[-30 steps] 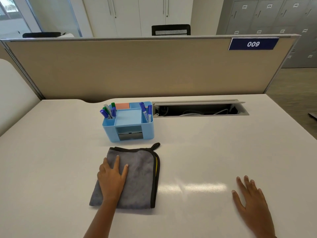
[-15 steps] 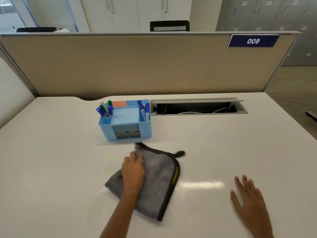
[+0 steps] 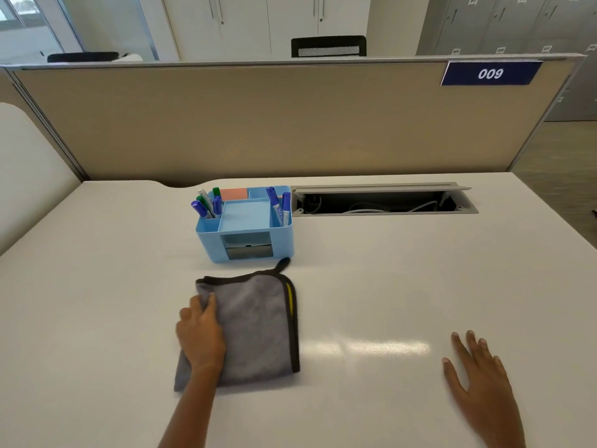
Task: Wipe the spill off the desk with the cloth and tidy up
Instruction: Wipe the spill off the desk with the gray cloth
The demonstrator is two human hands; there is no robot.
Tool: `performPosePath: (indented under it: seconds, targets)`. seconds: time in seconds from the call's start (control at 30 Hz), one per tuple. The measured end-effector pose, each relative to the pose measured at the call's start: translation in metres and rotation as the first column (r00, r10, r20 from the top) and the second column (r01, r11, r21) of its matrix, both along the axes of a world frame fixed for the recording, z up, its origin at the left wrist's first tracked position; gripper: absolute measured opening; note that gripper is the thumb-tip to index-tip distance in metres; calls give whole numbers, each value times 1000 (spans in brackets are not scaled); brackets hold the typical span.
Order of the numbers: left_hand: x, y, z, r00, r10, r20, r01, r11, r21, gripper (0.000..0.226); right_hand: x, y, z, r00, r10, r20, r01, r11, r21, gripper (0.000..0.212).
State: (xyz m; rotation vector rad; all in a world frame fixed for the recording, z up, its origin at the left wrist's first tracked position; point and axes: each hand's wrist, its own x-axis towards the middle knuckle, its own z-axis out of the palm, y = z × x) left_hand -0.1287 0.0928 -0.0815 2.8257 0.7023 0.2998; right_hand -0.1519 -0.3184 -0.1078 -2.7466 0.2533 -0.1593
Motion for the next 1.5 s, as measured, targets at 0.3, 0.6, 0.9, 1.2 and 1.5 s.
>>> performPosePath:
  seconds: [0.3, 0.6, 0.9, 1.2, 1.5]
  targets:
    - [-36, -13, -1, 985, 170, -7, -170, 985, -28, 39, 1, -1, -4, 1000, 6, 2, -6, 1000, 0, 73]
    - [-46, -53, -24, 957, -210, -198, 222, 974, 40, 98, 1, -2, -5, 1000, 6, 12, -6, 1000, -8, 74]
    - [-35, -62, -5, 973, -130, -189, 86, 971, -224, 149, 1, -2, -5, 1000, 13, 23, -13, 1000, -23, 74]
    - [-22, -45, -8, 996, 39, 76, -18, 963, -267, 61, -1, -3, -5, 1000, 23, 5, -23, 999, -45, 84]
    - [-6, -43, -9, 994, 63, 88, -35, 957, -287, 37, 0, -2, -5, 999, 14, 34, -13, 1000, -26, 70]
